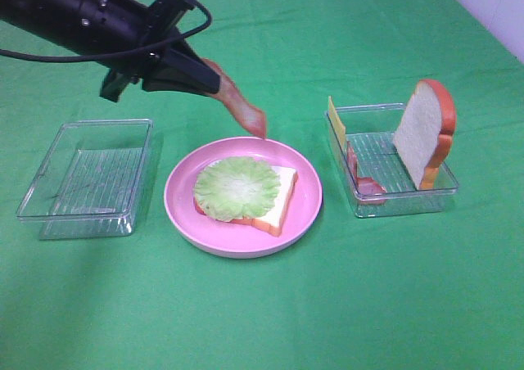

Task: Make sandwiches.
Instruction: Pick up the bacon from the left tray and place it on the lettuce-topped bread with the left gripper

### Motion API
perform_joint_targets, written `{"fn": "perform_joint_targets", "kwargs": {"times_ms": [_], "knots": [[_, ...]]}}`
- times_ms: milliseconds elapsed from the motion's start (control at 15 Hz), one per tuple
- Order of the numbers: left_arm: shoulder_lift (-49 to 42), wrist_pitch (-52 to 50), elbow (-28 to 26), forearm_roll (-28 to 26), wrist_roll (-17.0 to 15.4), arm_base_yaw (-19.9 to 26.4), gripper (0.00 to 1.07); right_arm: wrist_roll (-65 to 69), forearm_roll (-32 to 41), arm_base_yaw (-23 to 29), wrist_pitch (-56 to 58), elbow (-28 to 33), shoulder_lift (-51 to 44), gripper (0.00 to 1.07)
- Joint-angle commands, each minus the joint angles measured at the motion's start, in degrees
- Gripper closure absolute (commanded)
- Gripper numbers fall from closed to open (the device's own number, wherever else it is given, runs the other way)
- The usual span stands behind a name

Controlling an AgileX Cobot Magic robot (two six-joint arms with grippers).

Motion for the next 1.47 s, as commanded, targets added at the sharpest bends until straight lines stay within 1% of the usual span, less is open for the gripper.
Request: {"fn": "perform_joint_targets", "kwargs": {"times_ms": [67,133,267,467,667,733,933,1200,1333,1400,1467], "knots": [[3.95,-0.63,-0.92,-6.47,5.04,-3.72,1.07,-0.86,0.23,-0.29,-0.52,0.0,-0.46,0.32],[5.9,-1.95,-1.89,-6.65,5.33,-4.64,1.07,-0.86,0.23,-0.29,-0.52,0.0,-0.46,0.32],[9.68,-5.33,-2.81,-6.42,5.33,-4.93,1.07,-0.8,0.23,-0.29,-0.52,0.0,-0.46,0.32],[13.75,-3.15,-3.15,-6.53,4.98,-4.81,1.07,-0.8,0.23,-0.29,-0.52,0.0,-0.46,0.32],[13.87,-2.06,-3.15,-8.65,6.93,-5.5,1.07,-0.8,0.23,-0.29,-0.52,0.0,-0.46,0.32],[13.87,-1.6,-3.15,-9.63,6.93,-5.61,1.07,-0.8,0.23,-0.29,-0.52,0.0,-0.46,0.32],[14.21,0.0,-3.15,-10.03,7.05,-5.9,1.07,-0.8,0.23,-0.29,-0.52,0.0,-0.46,0.32],[14.15,1.55,-5.67,-10.31,7.05,-5.9,1.07,-0.8,0.23,-0.29,-0.52,0.0,-0.46,0.32],[14.21,1.32,-6.19,-9.34,7.39,-5.9,1.07,-0.8,0.23,-0.29,-0.52,0.0,-0.46,0.32],[14.21,0.52,-6.19,-7.33,8.08,-5.9,1.07,-0.8,0.23,-0.29,-0.52,0.0,-0.46,0.32],[14.21,-0.11,-6.19,-5.5,8.08,-5.9,1.07,-0.8,0.23,-0.29,-0.52,0.0,-0.46,0.32]]}}
